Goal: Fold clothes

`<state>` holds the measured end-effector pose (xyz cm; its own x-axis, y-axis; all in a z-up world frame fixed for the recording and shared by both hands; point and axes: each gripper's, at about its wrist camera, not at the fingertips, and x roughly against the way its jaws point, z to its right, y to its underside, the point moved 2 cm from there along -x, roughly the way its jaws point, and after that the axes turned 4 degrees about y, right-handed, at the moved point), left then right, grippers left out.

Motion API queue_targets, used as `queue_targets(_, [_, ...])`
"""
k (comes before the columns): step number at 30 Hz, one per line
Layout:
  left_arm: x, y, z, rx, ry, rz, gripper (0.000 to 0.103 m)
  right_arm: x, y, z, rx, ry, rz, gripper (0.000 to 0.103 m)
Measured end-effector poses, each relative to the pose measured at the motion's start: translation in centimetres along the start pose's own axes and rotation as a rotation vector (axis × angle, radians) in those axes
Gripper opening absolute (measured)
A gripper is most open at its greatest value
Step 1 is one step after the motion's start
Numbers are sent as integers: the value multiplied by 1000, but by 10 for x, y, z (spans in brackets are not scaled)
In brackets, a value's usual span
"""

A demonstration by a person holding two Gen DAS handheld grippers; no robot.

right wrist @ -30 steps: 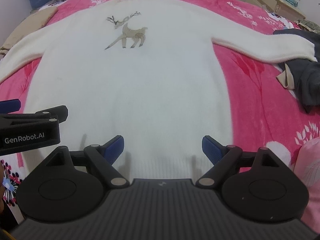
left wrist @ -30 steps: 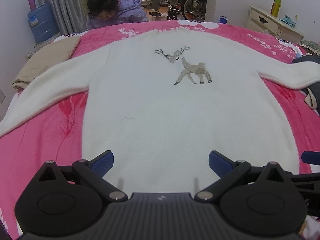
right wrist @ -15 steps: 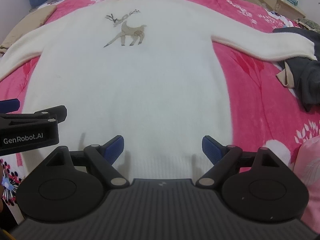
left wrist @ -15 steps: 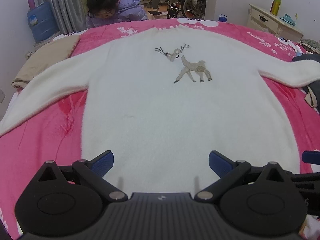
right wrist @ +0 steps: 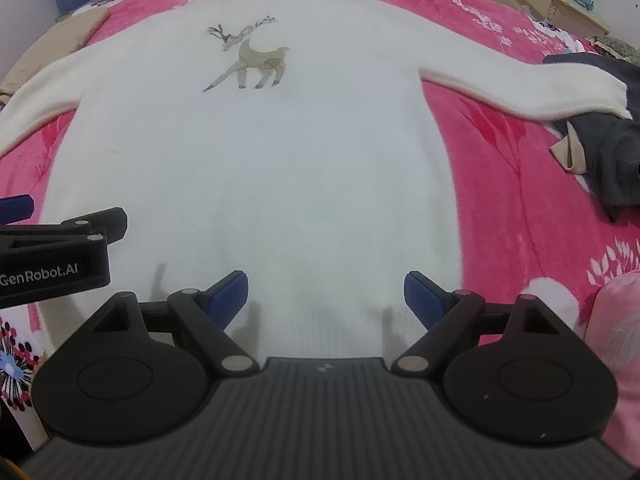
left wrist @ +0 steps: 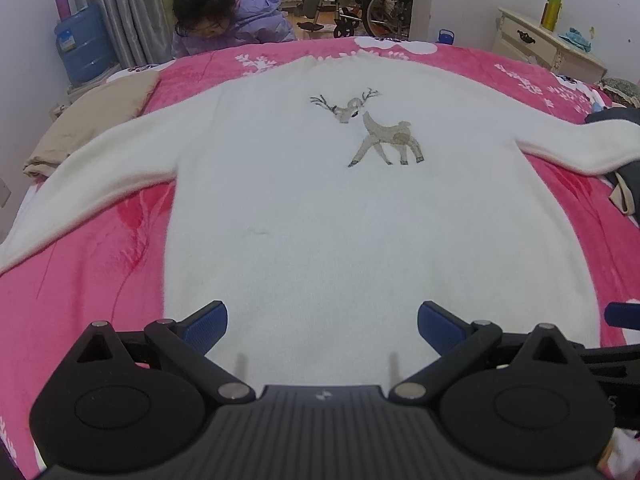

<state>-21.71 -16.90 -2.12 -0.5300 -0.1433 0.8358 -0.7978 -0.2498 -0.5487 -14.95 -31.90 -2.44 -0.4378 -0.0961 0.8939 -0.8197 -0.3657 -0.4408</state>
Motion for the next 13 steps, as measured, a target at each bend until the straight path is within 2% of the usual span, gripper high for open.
queue_targets(13, [-1,1,0,4,2,-4,102,-2,0,3,-1,4,-3,85])
